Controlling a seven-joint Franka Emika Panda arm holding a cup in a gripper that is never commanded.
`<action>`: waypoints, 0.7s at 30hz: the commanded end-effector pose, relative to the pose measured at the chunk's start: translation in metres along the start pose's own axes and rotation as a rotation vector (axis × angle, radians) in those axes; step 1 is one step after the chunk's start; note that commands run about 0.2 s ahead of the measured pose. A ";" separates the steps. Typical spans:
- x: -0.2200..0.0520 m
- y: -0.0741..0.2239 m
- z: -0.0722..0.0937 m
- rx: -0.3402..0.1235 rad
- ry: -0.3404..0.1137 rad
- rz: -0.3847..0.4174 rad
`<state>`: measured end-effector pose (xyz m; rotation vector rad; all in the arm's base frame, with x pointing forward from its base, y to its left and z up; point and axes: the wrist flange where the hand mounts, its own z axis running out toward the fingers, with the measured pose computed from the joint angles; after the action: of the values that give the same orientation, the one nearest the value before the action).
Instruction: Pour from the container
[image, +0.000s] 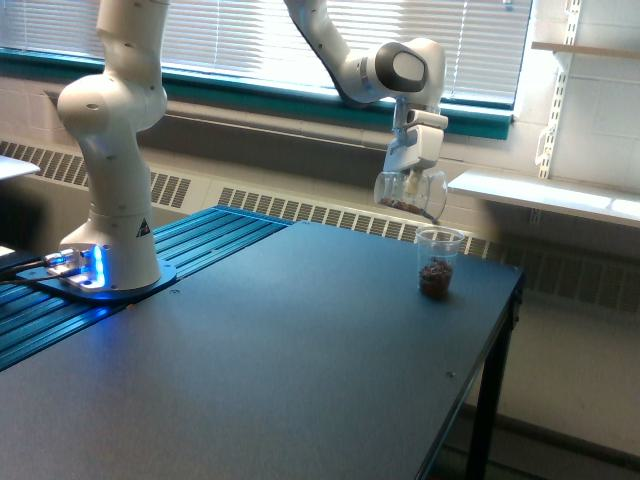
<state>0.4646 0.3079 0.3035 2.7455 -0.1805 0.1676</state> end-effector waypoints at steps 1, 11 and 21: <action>-0.001 -0.002 -0.002 -0.014 0.000 -0.024; 0.001 0.000 -0.004 -0.033 -0.002 -0.032; 0.002 -0.002 -0.005 -0.044 -0.016 -0.044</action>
<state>0.4669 0.3072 0.3074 2.7132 -0.1642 0.1401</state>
